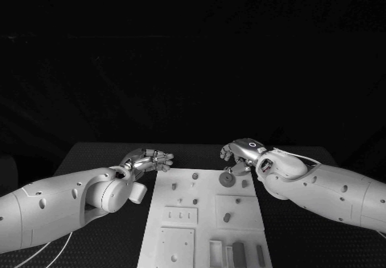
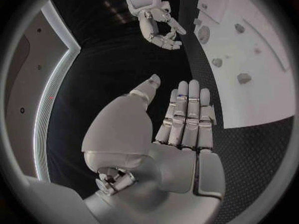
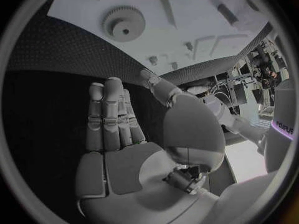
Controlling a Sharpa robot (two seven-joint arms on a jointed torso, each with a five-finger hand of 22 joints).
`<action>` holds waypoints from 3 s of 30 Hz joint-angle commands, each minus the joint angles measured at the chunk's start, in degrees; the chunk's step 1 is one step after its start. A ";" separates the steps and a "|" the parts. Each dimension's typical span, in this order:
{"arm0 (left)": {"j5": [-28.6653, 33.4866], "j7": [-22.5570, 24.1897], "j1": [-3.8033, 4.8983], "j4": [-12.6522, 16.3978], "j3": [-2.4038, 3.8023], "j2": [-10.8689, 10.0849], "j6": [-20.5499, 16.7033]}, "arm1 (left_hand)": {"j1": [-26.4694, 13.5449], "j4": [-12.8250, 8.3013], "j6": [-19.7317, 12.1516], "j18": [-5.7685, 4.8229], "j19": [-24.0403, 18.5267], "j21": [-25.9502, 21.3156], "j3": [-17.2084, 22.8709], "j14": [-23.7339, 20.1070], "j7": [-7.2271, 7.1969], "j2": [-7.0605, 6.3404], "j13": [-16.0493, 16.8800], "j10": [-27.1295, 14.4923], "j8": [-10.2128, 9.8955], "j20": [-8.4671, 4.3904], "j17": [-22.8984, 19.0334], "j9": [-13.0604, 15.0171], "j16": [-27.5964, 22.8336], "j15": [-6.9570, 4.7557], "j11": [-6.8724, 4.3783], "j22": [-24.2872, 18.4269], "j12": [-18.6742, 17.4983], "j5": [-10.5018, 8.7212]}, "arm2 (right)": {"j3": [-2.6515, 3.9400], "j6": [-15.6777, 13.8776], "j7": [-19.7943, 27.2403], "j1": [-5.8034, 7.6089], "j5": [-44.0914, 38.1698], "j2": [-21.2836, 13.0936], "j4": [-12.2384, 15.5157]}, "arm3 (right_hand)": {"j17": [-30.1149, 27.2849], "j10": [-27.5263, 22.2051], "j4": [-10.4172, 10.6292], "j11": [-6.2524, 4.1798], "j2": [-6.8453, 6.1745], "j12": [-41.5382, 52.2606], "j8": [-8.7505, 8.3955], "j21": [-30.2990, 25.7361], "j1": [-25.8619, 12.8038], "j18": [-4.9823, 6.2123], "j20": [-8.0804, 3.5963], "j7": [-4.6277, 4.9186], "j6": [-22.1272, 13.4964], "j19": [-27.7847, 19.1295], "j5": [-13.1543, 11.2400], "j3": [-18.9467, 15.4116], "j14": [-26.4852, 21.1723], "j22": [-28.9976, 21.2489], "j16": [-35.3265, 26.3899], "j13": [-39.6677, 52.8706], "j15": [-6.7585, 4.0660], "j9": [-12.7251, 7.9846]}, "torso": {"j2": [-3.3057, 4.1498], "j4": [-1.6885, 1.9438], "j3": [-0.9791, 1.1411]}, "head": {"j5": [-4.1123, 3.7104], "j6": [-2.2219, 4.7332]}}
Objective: Assemble the parts on the task board
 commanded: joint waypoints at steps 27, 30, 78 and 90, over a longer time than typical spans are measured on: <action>0.90 0.93 -0.39 -0.42 -0.02 0.65 0.98 | -0.81 -0.30 0.33 0.00 0.46 0.17 0.14 0.09 0.36 0.35 -0.06 0.31 -0.40 0.15 -0.06 -0.05 -0.19 0.40 0.36 0.87 -0.50 0.20 | -0.48 9.44 0.09 -2.27 -2.93 2.06 -5.13 | 0.42 -2.08 0.01 0.54 -0.46 -0.54 -0.18 1.73 1.78 0.90 0.09 -1.62 -2.31 -2.59 -3.22 -4.70 -3.42 1.12 3.62 -0.43 0.51 -0.47 | -0.44 -0.53 0.40 | 0.15 -1.69; 0.90 0.91 -0.39 -0.39 -0.02 0.72 1.03 | -0.83 -0.31 0.34 0.00 0.47 0.17 0.15 0.09 0.36 0.35 -0.06 0.31 -0.40 0.15 -0.07 -0.05 -0.19 0.40 0.36 0.87 -0.51 0.21 | -0.50 9.36 0.01 -2.27 -3.00 2.46 -5.51 | 0.48 -2.04 -0.01 0.51 -0.03 -0.47 -0.05 1.88 2.37 0.90 0.08 -1.54 -2.32 -2.60 -3.22 -4.24 -3.59 1.11 3.94 -0.39 0.47 -0.38 | -0.41 -0.54 0.38 | 0.14 -1.74; 0.89 0.57 -0.39 -0.24 -0.02 0.60 1.09 | -0.88 -0.58 0.35 0.03 0.46 0.15 0.31 0.05 0.41 0.34 -0.08 0.33 -0.52 0.14 -0.10 -0.06 -0.21 0.40 0.34 0.87 -0.67 0.24 | -0.90 11.67 0.96 -3.32 -2.09 4.57 -7.89 | 12.46 -13.58 1.43 -4.61 3.73 65.91 1.64 18.49 -4.48 0.90 -3.47 -1.65 2.02 -1.43 -3.11 -2.59 -5.11 1.16 26.94 47.84 -4.30 -0.37 | -0.39 -0.33 0.44 | 0.31 -2.47; 0.88 0.56 -0.39 -0.28 -0.02 0.52 1.11 | -0.90 -0.64 0.35 0.03 0.45 0.14 0.35 0.04 0.42 0.34 -0.08 0.34 -0.54 0.15 -0.11 -0.06 -0.22 0.40 0.34 0.87 -0.71 0.25 | -0.91 12.10 1.33 -3.48 -2.10 4.39 -8.48 | 12.67 -13.92 1.61 -4.50 4.39 66.60 1.58 19.26 -2.84 0.90 -3.63 -1.55 2.46 -1.85 -3.14 0.28 -5.50 0.96 27.52 48.08 -4.19 -0.52 | -0.40 -0.44 0.51 | 0.41 -2.66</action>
